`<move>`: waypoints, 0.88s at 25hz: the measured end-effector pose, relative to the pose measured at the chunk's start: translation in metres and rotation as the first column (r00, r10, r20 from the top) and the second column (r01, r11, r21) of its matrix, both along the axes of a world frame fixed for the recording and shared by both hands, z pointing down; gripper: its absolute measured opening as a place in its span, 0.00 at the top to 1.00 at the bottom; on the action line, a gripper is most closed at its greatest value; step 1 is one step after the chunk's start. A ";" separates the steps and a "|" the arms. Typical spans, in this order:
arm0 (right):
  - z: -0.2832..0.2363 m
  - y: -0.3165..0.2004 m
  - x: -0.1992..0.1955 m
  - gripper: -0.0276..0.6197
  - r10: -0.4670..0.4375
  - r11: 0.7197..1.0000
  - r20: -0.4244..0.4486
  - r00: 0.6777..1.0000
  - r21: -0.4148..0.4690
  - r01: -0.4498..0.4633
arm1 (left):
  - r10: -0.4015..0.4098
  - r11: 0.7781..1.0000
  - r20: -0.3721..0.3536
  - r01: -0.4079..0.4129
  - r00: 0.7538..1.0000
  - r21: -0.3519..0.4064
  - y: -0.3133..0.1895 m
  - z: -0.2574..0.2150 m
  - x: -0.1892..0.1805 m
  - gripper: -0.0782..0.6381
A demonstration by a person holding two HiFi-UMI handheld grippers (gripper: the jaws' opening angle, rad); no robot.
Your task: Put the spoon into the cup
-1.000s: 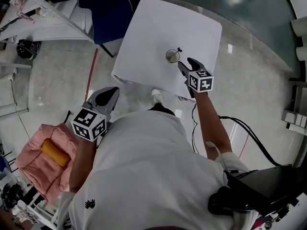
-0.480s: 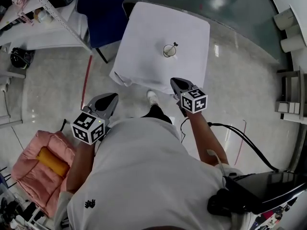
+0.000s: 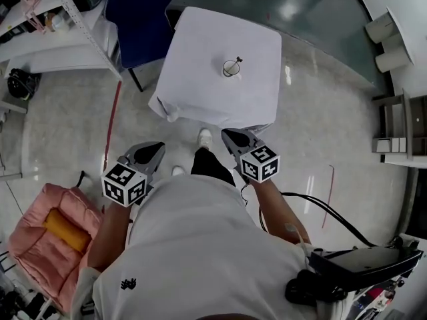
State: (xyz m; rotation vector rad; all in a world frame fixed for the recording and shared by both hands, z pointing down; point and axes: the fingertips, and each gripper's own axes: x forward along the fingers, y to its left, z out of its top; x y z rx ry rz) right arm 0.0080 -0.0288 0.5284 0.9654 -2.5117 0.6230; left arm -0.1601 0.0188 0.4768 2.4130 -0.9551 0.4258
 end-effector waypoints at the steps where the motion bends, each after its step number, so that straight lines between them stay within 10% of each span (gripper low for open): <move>1: 0.000 0.007 -0.001 0.94 -0.003 1.000 -0.002 1.000 0.000 0.003 | 0.005 1.000 -0.004 -0.005 1.000 0.000 0.004 0.002 0.001 0.88; 22: -0.021 0.054 -0.031 0.95 -0.089 0.995 0.005 0.996 0.037 0.089 | 0.014 1.000 -0.006 -0.014 1.000 0.025 0.039 0.000 0.007 0.88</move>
